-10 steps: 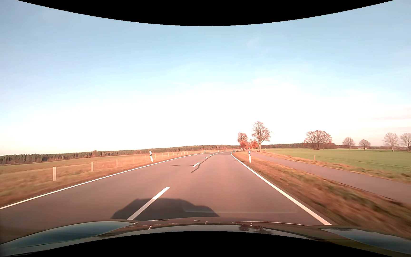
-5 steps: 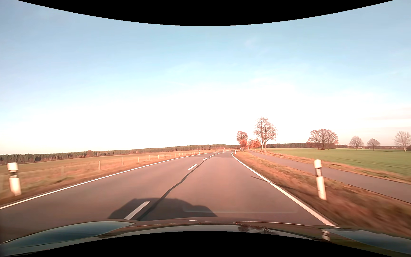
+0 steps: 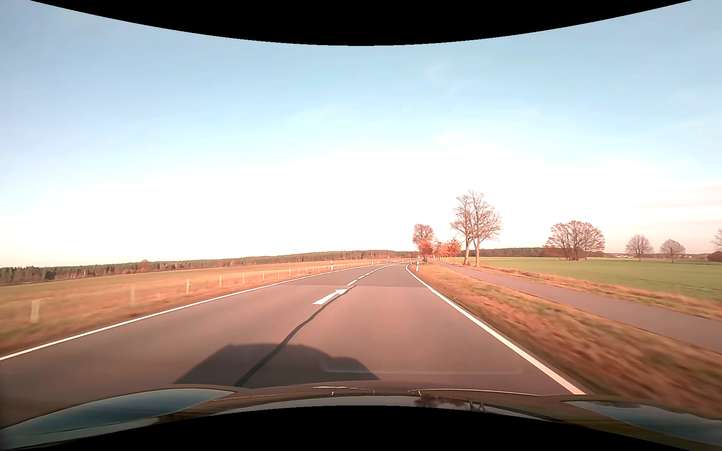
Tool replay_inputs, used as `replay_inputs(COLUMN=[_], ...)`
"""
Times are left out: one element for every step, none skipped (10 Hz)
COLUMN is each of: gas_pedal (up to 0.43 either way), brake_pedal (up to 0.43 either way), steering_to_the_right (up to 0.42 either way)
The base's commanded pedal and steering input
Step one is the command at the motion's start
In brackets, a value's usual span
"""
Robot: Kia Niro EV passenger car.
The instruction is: Follow the waypoints while adhering to traffic rules and regulations
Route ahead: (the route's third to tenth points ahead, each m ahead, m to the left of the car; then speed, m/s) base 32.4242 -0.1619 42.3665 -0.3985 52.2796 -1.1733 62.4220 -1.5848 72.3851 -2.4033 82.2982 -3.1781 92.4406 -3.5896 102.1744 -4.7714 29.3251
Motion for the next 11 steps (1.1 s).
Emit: replay_inputs(gas_pedal=[0.331, 0.287, 0.260, 0.209, 0.169, 0.157, 0.150, 0.110, 0.098, 0.098, 0.098], brake_pedal=[0.000, 0.000, 0.000, 0.000, 0.000, 0.000, 0.000, 0.000, 0.000, 0.000, 0.000], steering_to_the_right=[0.008, 0.007, 0.007, 0.007, 0.007, 0.007, 0.007, 0.008, 0.008, 0.008, 0.009])
